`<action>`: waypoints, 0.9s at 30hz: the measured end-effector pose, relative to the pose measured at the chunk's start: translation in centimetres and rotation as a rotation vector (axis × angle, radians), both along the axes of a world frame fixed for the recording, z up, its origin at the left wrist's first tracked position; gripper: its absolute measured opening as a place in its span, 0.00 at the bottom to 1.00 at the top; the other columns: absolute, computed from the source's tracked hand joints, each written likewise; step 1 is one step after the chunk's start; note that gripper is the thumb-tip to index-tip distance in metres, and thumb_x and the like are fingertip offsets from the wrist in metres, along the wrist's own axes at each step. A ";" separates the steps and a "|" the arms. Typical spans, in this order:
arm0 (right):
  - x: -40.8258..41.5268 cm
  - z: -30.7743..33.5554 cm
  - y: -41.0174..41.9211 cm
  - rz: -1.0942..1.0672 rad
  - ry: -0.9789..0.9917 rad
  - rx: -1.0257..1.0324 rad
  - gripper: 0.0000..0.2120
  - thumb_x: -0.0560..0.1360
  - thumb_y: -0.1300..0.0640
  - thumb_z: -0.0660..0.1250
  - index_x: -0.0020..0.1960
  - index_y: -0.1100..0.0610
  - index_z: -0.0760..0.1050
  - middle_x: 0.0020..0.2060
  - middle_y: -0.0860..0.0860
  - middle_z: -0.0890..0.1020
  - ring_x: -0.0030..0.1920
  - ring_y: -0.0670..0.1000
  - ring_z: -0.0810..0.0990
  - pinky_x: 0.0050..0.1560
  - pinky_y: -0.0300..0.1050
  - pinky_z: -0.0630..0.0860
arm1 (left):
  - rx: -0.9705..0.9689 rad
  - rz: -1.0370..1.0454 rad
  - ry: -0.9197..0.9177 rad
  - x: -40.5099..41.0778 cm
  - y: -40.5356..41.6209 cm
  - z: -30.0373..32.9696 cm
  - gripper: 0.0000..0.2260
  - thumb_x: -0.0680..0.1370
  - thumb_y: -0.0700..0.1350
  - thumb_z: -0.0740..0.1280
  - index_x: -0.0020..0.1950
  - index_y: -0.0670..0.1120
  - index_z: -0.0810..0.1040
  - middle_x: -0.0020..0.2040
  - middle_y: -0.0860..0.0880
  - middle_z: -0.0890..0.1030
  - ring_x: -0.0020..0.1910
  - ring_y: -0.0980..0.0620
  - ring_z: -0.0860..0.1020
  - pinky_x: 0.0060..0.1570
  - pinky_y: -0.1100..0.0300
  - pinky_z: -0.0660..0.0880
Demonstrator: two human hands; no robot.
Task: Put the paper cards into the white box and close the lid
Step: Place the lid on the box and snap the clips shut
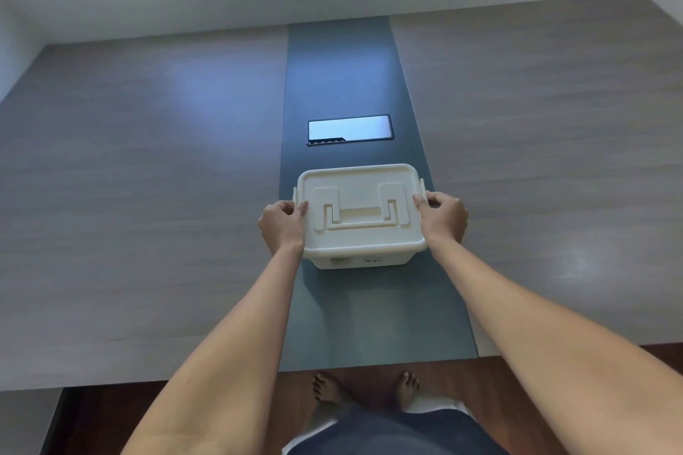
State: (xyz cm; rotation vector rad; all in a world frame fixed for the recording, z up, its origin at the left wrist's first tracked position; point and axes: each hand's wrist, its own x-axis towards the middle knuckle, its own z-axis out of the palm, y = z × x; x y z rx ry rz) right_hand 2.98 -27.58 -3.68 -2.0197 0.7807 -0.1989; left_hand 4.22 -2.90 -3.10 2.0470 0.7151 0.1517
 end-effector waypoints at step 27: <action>-13.6 -16.7 -2.8 0.587 0.237 -0.845 0.35 0.81 0.37 0.52 0.82 0.53 0.50 0.82 0.57 0.49 0.81 0.59 0.48 0.78 0.62 0.54 | 0.777 -0.613 0.296 -13.8 1.1 -15.7 0.42 0.76 0.71 0.53 0.82 0.50 0.46 0.82 0.41 0.45 0.81 0.42 0.43 0.77 0.41 0.47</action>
